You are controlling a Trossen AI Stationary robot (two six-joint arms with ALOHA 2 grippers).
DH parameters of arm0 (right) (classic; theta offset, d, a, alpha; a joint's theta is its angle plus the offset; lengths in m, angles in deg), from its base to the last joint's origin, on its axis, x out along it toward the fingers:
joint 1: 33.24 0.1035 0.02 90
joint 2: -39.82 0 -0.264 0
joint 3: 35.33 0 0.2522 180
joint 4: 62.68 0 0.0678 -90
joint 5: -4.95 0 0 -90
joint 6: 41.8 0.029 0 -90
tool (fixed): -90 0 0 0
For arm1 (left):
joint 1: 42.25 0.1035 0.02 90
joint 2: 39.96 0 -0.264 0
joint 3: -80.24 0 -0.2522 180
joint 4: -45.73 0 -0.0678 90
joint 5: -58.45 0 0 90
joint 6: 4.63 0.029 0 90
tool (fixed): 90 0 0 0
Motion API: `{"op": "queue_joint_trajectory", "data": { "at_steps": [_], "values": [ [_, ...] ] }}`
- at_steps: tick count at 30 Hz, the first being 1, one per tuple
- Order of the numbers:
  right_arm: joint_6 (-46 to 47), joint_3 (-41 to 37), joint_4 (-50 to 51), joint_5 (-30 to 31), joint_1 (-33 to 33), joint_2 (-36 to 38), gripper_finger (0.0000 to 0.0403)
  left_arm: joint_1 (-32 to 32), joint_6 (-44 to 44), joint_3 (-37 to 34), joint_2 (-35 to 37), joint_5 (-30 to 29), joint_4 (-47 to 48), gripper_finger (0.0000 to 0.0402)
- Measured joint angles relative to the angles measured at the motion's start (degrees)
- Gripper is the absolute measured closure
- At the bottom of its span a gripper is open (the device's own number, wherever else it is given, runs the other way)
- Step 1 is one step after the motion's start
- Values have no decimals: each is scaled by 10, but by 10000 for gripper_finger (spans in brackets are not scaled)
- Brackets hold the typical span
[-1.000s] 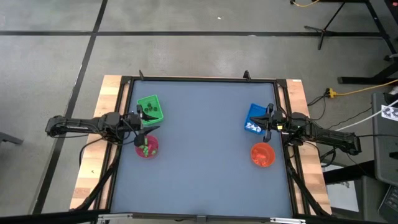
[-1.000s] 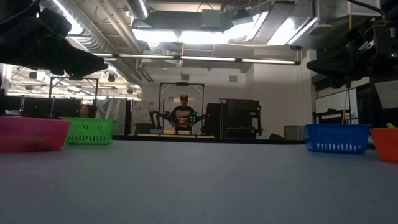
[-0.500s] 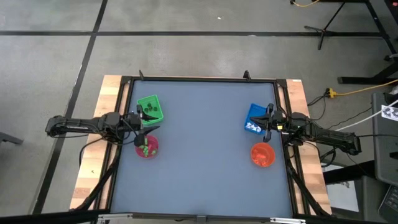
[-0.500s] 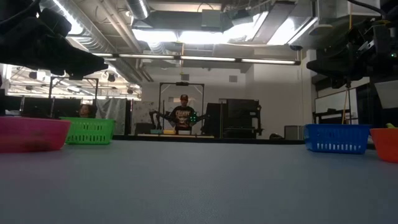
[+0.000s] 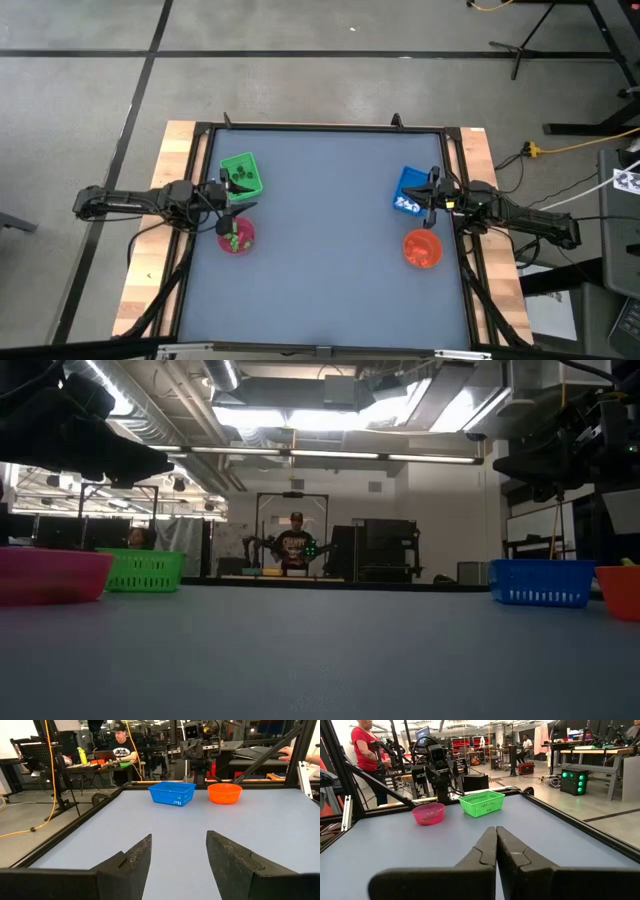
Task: Sort Halloween decoration
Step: Return to Home Position
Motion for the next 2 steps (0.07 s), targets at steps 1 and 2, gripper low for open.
{"op": "queue_joint_trajectory", "data": {
  "at_steps": [1,2],
  "values": [
    [0,0,0,0,0,0,400,0,0,0,0,0,0,227],
    [0,0,0,0,0,0,400,0,0,0,0,0,0,227]
  ]
}}
